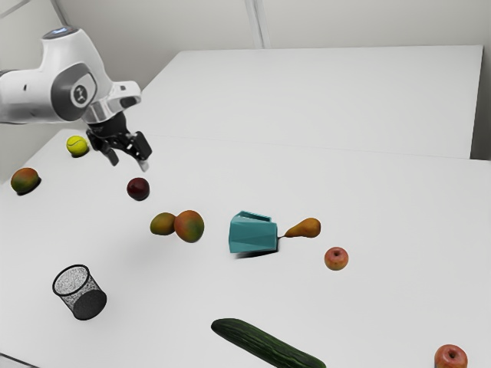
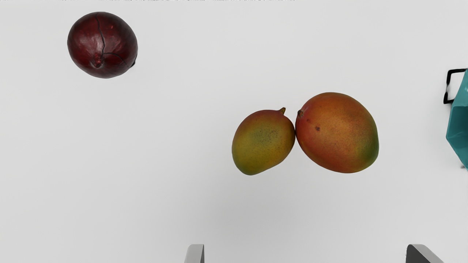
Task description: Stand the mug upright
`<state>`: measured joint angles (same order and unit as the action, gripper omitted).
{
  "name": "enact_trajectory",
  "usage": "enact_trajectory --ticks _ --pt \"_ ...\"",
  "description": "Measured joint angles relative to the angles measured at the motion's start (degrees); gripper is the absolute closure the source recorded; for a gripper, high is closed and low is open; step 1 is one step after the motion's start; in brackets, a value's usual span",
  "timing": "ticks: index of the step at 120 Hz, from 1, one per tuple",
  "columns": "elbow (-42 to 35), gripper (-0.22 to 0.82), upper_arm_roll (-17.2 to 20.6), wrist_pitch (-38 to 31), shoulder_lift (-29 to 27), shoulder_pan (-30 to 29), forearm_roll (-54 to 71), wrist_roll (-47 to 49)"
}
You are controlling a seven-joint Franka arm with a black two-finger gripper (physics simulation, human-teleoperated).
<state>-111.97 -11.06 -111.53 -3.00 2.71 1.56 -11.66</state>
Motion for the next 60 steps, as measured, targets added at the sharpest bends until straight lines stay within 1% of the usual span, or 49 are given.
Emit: enact_trajectory --ticks 12,27,41,60 --pt "-0.20 0.00 0.06 0.06 -0.23 0.63 -0.04 0.30" --pt "-2.34 0.00 -0.37 -0.35 -0.88 0.55 -2.13 0.88" --pt "-6.46 0.00 -2.20 -0.79 -2.07 1.65 -9.65 2.03" --pt "-12.77 0.00 -3.75 -1.24 -1.77 2.47 -21.60 3.16"
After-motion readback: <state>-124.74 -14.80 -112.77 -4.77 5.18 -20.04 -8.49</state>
